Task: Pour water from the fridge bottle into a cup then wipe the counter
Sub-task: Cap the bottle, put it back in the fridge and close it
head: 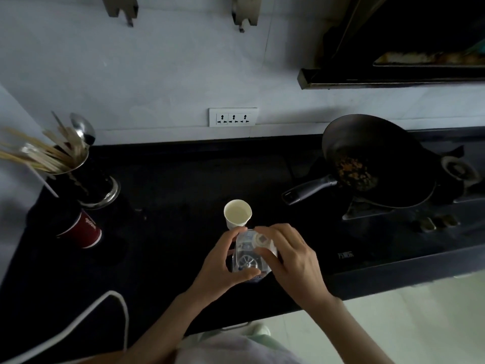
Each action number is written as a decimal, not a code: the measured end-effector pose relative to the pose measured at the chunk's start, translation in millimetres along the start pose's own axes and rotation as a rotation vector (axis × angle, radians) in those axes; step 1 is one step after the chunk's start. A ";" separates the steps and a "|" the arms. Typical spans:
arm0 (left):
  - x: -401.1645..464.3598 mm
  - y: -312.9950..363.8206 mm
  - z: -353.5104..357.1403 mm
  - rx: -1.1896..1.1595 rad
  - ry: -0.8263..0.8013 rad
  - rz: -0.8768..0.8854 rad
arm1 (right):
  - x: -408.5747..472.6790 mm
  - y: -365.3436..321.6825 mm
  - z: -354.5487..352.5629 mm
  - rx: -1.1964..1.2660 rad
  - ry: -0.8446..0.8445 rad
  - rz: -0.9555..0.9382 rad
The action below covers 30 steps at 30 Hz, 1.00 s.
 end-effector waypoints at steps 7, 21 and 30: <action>-7.8 -5.1 -1.8 0.006 -0.072 0.019 | -40.5 44.9 13.6 0.156 -0.085 0.185; -2.1 -22.0 1.9 0.109 -0.107 0.138 | -78.4 45.7 68.9 0.153 -0.070 0.402; 4.7 49.0 38.6 -0.091 -0.063 0.309 | -91.5 30.2 6.5 0.255 0.269 0.474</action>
Point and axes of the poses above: each hand's wrist, its own x-axis towards the middle knuckle, its own z-axis out of the palm, y = z × x, the point moved 5 cm from there along x, towards the middle knuckle, and after that the axes turned 4 degrees about x, right-handed, at the moved point
